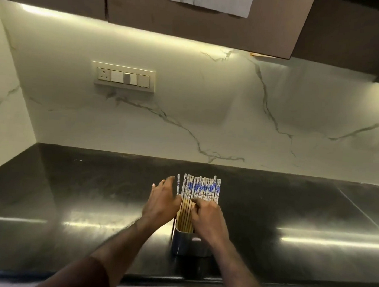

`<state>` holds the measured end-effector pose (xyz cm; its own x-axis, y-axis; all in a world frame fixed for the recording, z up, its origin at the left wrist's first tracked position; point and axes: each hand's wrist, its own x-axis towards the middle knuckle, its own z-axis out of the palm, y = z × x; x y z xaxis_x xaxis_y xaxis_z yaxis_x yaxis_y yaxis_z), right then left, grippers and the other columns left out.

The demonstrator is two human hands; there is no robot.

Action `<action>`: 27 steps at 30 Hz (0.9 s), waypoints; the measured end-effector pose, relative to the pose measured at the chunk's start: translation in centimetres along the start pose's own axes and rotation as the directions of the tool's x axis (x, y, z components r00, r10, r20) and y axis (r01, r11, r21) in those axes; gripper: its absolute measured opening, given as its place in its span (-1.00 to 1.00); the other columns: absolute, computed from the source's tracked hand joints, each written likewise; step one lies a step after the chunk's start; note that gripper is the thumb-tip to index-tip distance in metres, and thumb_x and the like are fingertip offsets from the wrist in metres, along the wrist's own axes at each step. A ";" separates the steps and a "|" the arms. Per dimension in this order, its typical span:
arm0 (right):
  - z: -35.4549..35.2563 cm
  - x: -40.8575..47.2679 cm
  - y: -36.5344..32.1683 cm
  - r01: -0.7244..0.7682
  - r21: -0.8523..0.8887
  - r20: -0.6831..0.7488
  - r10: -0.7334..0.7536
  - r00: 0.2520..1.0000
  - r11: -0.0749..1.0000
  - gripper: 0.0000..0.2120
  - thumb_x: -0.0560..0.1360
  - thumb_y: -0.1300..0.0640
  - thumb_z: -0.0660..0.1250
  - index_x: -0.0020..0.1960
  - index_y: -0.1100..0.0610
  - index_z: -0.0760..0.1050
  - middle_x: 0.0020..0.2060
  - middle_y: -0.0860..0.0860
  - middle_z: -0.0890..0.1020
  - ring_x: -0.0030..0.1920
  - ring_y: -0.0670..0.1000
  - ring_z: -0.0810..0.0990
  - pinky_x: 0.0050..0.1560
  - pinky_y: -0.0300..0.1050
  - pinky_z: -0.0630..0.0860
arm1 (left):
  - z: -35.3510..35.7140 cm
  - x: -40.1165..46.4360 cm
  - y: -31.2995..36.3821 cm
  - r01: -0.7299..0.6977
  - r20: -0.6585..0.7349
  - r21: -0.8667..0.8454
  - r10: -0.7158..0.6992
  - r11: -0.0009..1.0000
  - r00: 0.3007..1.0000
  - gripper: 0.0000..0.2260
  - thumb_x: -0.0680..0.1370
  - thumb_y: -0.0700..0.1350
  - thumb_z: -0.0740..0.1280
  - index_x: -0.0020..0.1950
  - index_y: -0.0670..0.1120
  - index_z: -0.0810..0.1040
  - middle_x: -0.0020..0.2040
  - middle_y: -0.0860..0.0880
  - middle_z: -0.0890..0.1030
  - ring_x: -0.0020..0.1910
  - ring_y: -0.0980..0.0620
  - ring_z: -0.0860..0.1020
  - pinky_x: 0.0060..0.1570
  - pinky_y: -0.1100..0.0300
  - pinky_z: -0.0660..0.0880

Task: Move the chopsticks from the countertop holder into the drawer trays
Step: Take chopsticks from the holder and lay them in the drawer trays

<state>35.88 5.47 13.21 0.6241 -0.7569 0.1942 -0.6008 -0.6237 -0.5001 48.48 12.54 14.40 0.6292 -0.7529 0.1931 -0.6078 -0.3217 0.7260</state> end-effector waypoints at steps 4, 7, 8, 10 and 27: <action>1.8 2.1 -0.7 -0.037 0.005 -0.020 0.037 0.999 0.999 -0.65 0.61 -0.01 0.19 0.39 -0.03 0.42 0.12 0.05 0.57 -0.03 -0.13 0.43 0.01 -0.24 0.39 | 1.0 3.5 -1.6 0.015 0.048 -0.146 -0.009 0.989 0.999 -0.59 0.53 -0.12 0.37 0.36 -0.05 0.39 0.23 -0.03 0.59 0.04 0.16 0.52 0.00 0.29 0.48; 3.0 2.7 -1.1 -0.052 0.011 -0.030 0.052 0.998 0.999 -0.67 0.61 0.02 0.20 0.36 -0.01 0.44 0.11 0.03 0.61 0.07 -0.08 0.51 0.08 -0.18 0.46 | 2.2 5.1 -2.8 0.060 0.167 -0.259 -0.017 0.964 0.986 -0.62 0.53 -0.25 0.36 0.34 -0.08 0.46 0.22 -0.02 0.62 -0.07 0.36 0.50 -0.13 0.54 0.41; 3.3 2.9 -1.0 -0.064 0.016 -0.035 0.064 0.997 0.998 -0.68 0.61 0.03 0.21 0.35 -0.01 0.45 0.12 0.01 0.61 0.09 -0.08 0.52 0.10 -0.18 0.48 | 2.5 5.5 -3.0 0.081 0.189 -0.291 -0.026 0.953 0.982 -0.60 0.53 -0.29 0.34 0.36 -0.12 0.45 0.23 -0.04 0.62 0.01 0.30 0.54 -0.04 0.49 0.42; 3.7 3.2 -0.8 -0.087 0.026 -0.044 0.088 0.995 0.996 -0.68 0.60 0.03 0.23 0.34 -0.01 0.46 0.14 -0.03 0.61 0.11 -0.10 0.52 0.12 -0.21 0.47 | 3.0 6.4 -3.5 0.114 0.192 -0.351 -0.048 0.930 0.980 -0.59 0.52 -0.34 0.34 0.36 -0.16 0.46 0.17 0.00 0.64 0.11 0.17 0.58 0.01 0.44 0.44; 5.6 3.5 -0.1 -0.095 0.020 -0.091 0.096 0.991 0.995 -0.65 0.59 0.05 0.21 0.37 -0.02 0.43 0.18 -0.10 0.56 0.15 -0.14 0.48 0.18 -0.23 0.46 | 3.7 7.8 -4.3 0.106 0.157 -0.509 -0.028 0.855 0.987 -0.72 0.41 -0.23 0.51 -0.22 0.19 0.63 -0.25 0.24 0.70 -0.21 0.26 0.67 -0.23 0.40 0.57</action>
<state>40.98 3.96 9.23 0.5152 -0.8280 0.2213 -0.6472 -0.5451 -0.5329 54.21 5.91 10.35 0.5619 -0.8245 0.0662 -0.2066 -0.0624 0.9764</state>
